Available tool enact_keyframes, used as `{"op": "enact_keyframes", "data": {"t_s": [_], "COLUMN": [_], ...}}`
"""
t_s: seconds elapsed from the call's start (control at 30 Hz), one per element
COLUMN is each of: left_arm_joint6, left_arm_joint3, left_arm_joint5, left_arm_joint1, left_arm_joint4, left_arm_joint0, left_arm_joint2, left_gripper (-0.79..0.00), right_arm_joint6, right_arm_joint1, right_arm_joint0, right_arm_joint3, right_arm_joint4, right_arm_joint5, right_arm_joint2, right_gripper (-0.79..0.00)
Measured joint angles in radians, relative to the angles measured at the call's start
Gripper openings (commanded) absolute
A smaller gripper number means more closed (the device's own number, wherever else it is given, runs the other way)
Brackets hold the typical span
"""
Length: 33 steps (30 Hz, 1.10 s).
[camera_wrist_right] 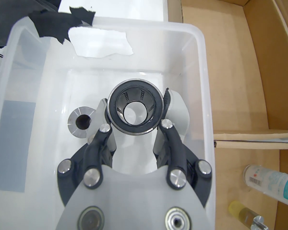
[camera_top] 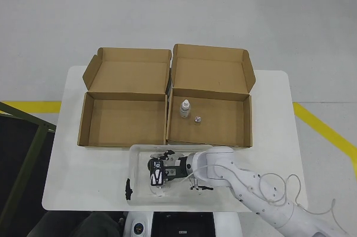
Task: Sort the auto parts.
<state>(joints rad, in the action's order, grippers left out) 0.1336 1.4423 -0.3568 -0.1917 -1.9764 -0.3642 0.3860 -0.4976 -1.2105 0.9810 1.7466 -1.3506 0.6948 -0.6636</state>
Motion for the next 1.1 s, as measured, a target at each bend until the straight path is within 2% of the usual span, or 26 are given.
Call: {"op": "enact_keyframes", "data": {"t_s": [0.57, 1.1], "left_arm_joint6": [0.0, 0.0], "left_arm_joint3": [0.0, 0.0], "left_arm_joint5": [0.0, 0.0], "left_arm_joint1": [0.0, 0.0], "left_arm_joint4": [0.0, 0.0], "left_arm_joint0": [0.0, 0.0], "left_arm_joint2": [0.0, 0.0], "left_gripper": [0.0, 0.0], "right_arm_joint6": [0.005, 0.031], "right_arm_joint1": [0.004, -0.028], "right_arm_joint0": [0.001, -0.101], "right_arm_joint3": [0.16, 0.094], "right_arm_joint4": [0.084, 0.129], "right_arm_joint5": [0.017, -0.037], "right_arm_joint2": [-0.069, -0.07], "right_gripper": [-0.785, -0.785]}}
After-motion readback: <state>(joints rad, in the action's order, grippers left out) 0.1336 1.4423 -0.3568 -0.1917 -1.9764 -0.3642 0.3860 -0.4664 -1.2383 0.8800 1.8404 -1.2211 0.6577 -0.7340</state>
